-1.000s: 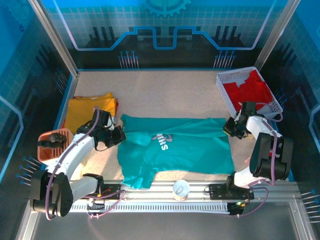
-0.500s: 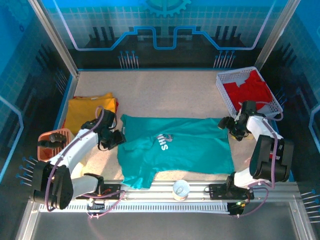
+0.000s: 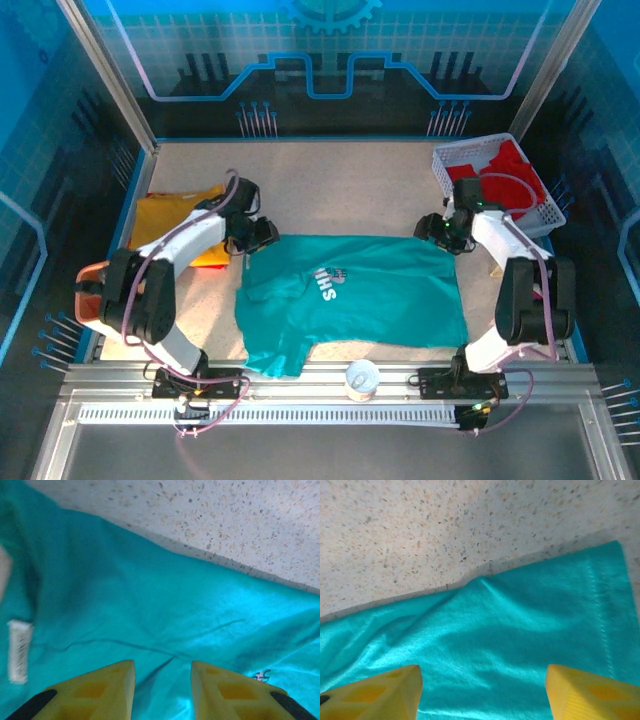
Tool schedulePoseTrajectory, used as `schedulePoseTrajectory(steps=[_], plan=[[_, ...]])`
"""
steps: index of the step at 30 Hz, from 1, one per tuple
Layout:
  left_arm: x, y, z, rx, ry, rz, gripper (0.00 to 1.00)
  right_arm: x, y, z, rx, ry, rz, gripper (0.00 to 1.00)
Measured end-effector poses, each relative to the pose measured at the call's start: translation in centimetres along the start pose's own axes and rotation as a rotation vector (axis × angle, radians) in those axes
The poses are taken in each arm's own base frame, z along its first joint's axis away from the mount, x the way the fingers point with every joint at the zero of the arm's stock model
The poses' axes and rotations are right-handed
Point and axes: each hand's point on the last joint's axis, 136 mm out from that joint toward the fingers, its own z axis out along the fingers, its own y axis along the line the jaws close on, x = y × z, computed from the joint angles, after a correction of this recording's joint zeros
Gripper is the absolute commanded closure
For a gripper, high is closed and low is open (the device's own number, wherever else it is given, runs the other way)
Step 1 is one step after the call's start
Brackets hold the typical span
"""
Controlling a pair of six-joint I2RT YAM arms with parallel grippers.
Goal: Fold and stack the t-shirts
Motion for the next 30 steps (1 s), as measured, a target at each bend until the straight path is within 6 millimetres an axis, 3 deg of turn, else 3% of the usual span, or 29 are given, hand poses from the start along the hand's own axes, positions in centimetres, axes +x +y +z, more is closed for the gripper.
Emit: schedulePoseTrajectory(steps=[9,12,18,30], plan=[[1.9,0.9,4.8,-0.044,0.139,-0.009,0.68,2.3,0.2,4.7,0.059,0.135,-0.021,0.4],[1.9,1.1,5.8,-0.057,0.176,-0.005,0.68,1.6,0.5,5.2,0.062,0.141,-0.012,0.41],[-1.0,-0.9,7.0,-0.024,0.163,0.025,0.69,-1.5,1.8,6.3,0.051,0.118,-0.017,0.42],[-7.9,-1.7,8.1,0.009,0.118,0.026,0.67,-7.1,3.7,8.0,0.04,0.076,-0.019,0.41]])
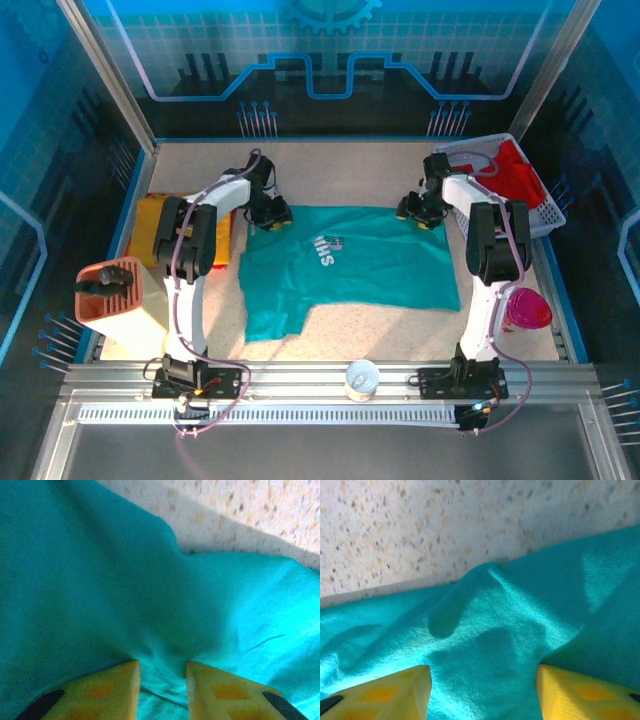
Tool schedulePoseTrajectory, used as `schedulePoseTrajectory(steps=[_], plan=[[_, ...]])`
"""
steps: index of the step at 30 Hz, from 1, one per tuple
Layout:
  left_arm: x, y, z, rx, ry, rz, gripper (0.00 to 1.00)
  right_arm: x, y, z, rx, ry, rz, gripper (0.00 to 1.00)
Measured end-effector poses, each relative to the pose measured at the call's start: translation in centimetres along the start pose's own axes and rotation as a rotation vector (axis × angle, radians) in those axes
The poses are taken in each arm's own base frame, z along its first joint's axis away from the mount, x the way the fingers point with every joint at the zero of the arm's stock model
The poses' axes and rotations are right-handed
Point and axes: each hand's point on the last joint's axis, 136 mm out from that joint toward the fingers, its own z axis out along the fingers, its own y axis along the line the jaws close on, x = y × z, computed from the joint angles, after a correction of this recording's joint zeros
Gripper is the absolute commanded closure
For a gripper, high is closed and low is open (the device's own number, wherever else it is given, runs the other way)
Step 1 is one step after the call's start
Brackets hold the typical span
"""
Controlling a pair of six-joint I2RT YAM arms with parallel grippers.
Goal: Fold and stack the t-shirts
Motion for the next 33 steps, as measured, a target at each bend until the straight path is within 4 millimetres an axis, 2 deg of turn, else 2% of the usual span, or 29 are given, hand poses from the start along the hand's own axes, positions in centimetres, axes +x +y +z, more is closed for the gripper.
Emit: schedulePoseTrajectory(steps=[4,7,10,12,15,20,23,26,29,33], plan=[[-0.7,-0.1,-0.1,0.003,-0.006,0.017,0.62,-0.8,0.1,0.1,0.0,-0.009,-0.009,0.37],[-0.6,-0.1,-0.1,0.002,-0.006,0.032,0.62,-0.6,0.3,0.0,-0.026,-0.032,-0.029,0.26],[0.0,0.0,-0.9,0.005,-0.01,0.043,0.58,0.4,0.3,-1.2,-0.045,-0.047,-0.045,0.16],[0.4,-0.3,-1.9,0.013,-0.023,0.051,0.57,0.5,0.7,-2.6,-0.06,-0.071,-0.05,0.0],[0.6,-1.2,-4.4,0.037,-0.068,0.07,0.52,-0.1,1.6,-5.4,-0.086,-0.137,-0.071,0.0],[0.7,-3.1,-9.4,0.093,-0.205,0.143,0.32,-0.2,2.8,-10.6,-0.104,-0.256,-0.105,0.0],[1.7,-3.8,-12.3,0.117,-0.282,0.18,0.21,1.0,2.6,-12.7,-0.107,-0.296,-0.108,0.0],[3.1,-4.1,-14.2,0.136,-0.326,0.197,0.17,3.1,1.6,-13.3,-0.109,-0.294,-0.087,0.0],[4.7,-3.8,-15.1,0.14,-0.341,0.208,0.17,5.7,0.4,-12.9,-0.102,-0.268,-0.065,0.0],[7.6,-2.5,-15.2,0.122,-0.337,0.201,0.21,8.7,-1.0,-12.5,-0.097,-0.244,-0.047,0.03]])
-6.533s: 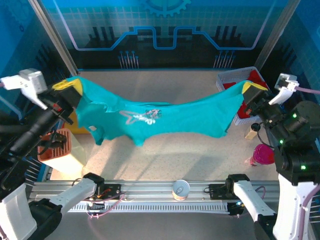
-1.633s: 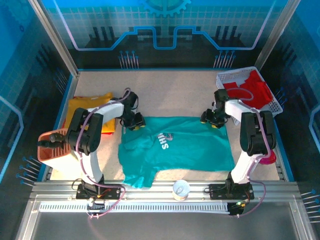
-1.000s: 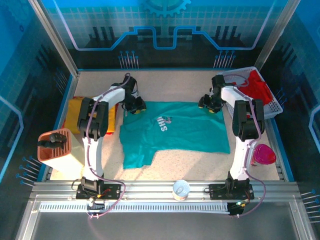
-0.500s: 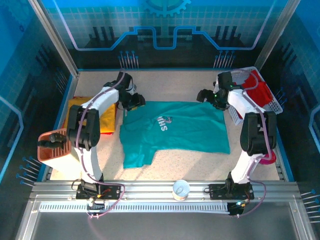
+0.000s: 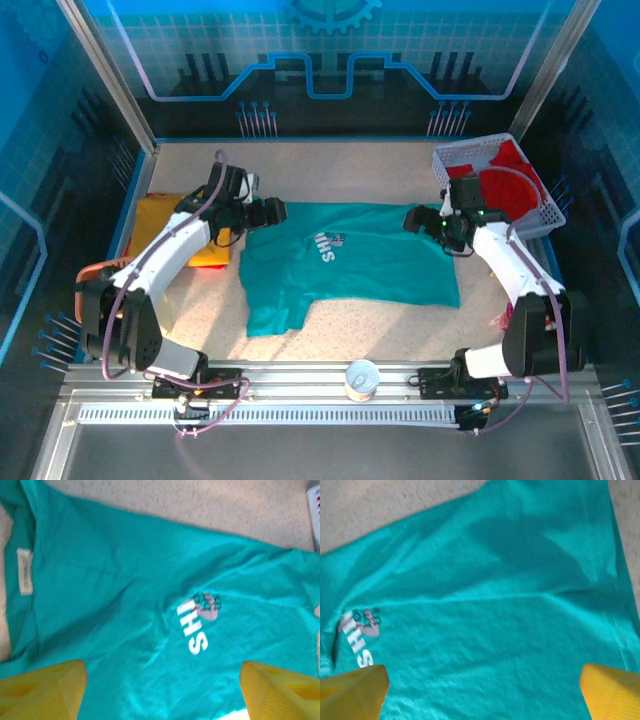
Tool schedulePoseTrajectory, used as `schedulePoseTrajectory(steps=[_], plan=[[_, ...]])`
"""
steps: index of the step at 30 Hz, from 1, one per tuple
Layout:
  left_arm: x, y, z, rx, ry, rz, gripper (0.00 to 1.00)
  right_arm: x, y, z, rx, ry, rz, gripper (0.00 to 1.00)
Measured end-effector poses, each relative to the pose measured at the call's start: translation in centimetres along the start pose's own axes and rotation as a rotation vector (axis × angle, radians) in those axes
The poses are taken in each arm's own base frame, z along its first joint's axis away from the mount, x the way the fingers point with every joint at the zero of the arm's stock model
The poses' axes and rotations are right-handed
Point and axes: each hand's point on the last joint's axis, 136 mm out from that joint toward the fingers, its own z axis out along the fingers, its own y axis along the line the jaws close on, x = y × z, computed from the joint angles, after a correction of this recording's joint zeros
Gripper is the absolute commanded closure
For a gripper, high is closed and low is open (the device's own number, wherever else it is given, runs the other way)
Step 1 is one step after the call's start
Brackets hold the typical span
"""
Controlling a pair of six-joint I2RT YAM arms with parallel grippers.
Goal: Fold and stack the t-shirts
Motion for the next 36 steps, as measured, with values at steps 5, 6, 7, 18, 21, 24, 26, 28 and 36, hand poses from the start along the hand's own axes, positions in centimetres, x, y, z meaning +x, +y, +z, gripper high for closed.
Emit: schedulePoseTrajectory(steps=[5,6,7,18,21,24,26,28,36], plan=[[3.9,0.9,-1.1,-0.034,0.027,-0.009,0.21,2.6,-1.2,-0.7,0.012,0.005,0.017,0.07],[4.6,1.3,-1.2,-0.042,0.035,-0.012,0.22,3.1,-1.6,-0.7,0.02,0.006,0.026,0.07],[5.4,1.7,-1.3,-0.05,0.045,-0.017,0.22,3.7,-2.1,-0.7,0.03,0.009,0.036,0.08],[11.3,4.4,-2.1,-0.125,0.156,-0.114,0.29,6.7,-4.6,0.3,0.072,0.063,0.099,0.1],[12.9,4.8,-2.3,-0.134,0.179,-0.141,0.32,7.1,-4.8,1.0,0.077,0.087,0.1,0.11],[15.3,5.6,-1.8,-0.156,0.223,-0.175,0.33,7.4,-4.9,1.4,0.08,0.111,0.097,0.12],[17.2,6.4,-1.5,-0.182,0.266,-0.193,0.35,7.5,-4.9,1.5,0.079,0.116,0.093,0.12],[18.7,6.9,-1.3,-0.204,0.301,-0.209,0.35,7.5,-5.0,1.6,0.079,0.115,0.088,0.12],[22.5,8.8,-1.6,-0.262,0.338,-0.299,0.5,7.7,-5.8,1.5,0.088,0.108,0.107,0.14]])
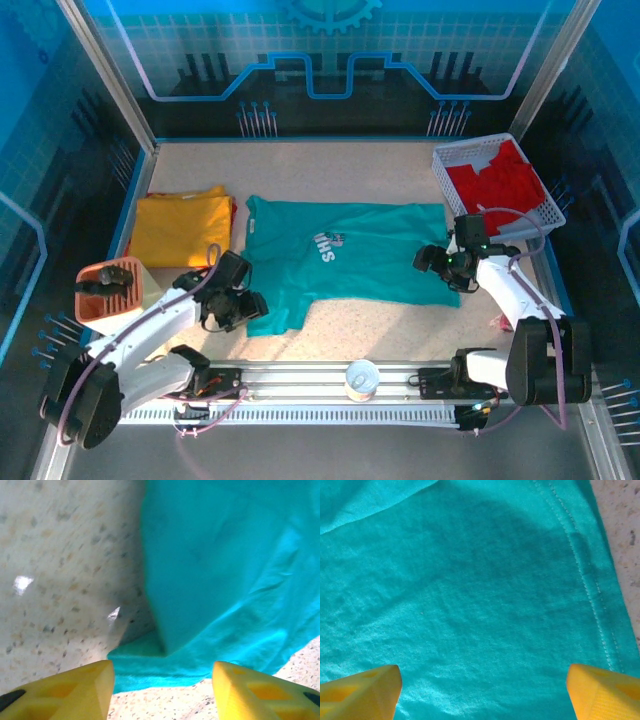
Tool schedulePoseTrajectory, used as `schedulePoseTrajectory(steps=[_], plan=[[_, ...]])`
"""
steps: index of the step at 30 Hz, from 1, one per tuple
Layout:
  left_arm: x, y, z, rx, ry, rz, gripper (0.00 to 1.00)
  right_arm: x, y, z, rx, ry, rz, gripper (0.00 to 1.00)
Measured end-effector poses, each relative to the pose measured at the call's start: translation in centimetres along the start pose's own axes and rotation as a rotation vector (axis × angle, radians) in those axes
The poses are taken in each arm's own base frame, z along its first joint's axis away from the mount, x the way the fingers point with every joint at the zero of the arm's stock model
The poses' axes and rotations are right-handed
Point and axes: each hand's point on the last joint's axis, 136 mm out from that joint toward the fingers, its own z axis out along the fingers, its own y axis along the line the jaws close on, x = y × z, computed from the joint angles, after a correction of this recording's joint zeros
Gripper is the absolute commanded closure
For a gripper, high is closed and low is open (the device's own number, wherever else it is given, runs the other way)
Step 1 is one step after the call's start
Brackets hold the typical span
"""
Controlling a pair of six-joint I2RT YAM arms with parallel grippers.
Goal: Fold and stack the t-shirts
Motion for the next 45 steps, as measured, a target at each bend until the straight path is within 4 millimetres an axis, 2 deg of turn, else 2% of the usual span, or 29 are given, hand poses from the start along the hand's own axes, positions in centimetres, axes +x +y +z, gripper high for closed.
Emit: schedulePoseTrajectory(steps=[3,10,14,16,19,26,31,40,45], plan=[[0.9,0.7,0.3,-0.006,0.008,-0.022,0.55,-0.2,-0.2,0.0,-0.003,-0.001,0.011,0.15],[2.0,1.1,0.9,-0.027,0.034,-0.043,0.62,-0.1,-0.1,0.3,-0.015,0.012,0.022,0.16],[2.6,1.8,1.5,-0.059,0.057,-0.06,0.61,-0.2,-0.7,0.1,-0.005,0.013,0.048,0.18],[2.7,1.9,1.6,-0.064,0.06,-0.066,0.54,-0.2,-1.0,-0.1,-0.002,0.003,0.065,0.19],[2.7,2.0,1.5,-0.067,0.059,-0.07,0.52,-0.3,-1.3,-0.8,-0.005,-0.017,0.079,0.19],[2.8,2.3,1.6,-0.086,0.061,-0.075,0.54,-0.1,-1.6,-1.2,0.0,-0.017,0.093,0.21],[2.7,2.6,2.0,-0.112,0.068,-0.083,0.59,-0.1,-2.7,-1.3,0.013,-0.018,0.151,0.24],[2.6,2.7,2.1,-0.164,0.09,-0.077,0.64,1.3,-4.1,-1.7,0.04,0.011,0.22,0.27],[2.6,2.9,2.2,-0.189,0.106,-0.072,0.7,2.6,-4.7,-1.1,0.056,0.045,0.25,0.33]])
